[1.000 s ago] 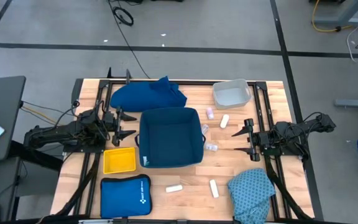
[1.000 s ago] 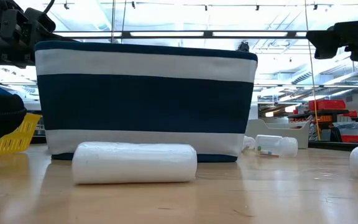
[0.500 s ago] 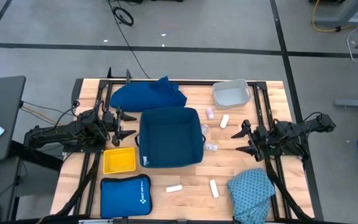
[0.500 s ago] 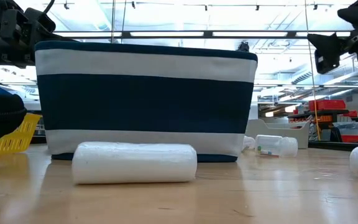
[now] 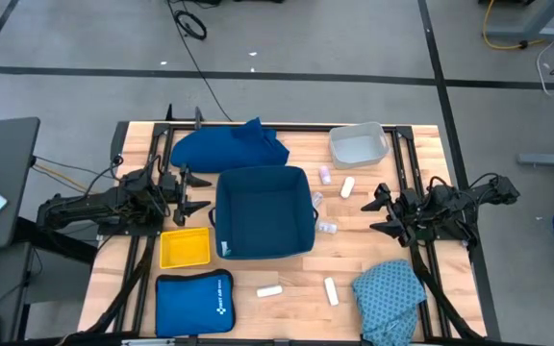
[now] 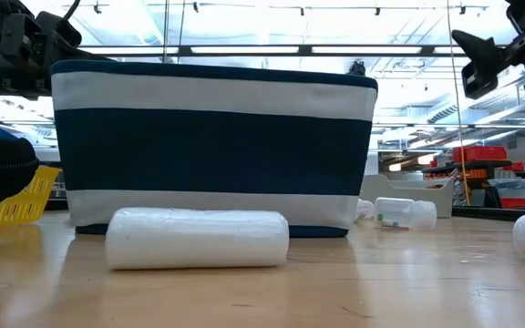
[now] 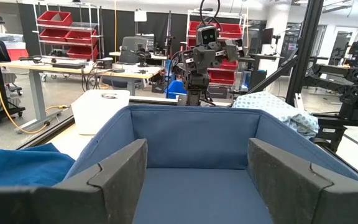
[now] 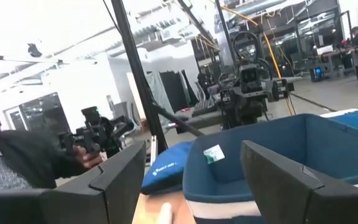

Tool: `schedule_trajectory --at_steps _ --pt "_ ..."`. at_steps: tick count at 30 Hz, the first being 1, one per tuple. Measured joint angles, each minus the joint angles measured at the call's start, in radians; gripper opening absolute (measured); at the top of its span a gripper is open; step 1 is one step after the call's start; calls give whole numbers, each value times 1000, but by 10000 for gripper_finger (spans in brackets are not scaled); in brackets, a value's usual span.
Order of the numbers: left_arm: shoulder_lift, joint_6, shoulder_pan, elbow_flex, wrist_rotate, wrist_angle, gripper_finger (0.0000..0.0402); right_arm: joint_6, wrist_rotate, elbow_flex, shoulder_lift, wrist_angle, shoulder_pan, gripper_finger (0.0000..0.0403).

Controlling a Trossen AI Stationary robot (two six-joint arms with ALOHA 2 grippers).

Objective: Pick & place medical supplies in basket/bin
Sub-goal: Put the top white roll gauze into the gray bin

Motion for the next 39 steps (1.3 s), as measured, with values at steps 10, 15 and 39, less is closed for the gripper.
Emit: schedule_trajectory --at_steps 10,15,39 --pt "0 -35 0 0 -19 14 280 -132 321 0 0 -78 0 270" --pt "0 -66 0 0 5 57 280 -152 474 0 0 -75 0 270" --pt "22 -72 0 0 -155 116 280 -40 728 0 15 -165 0 270"
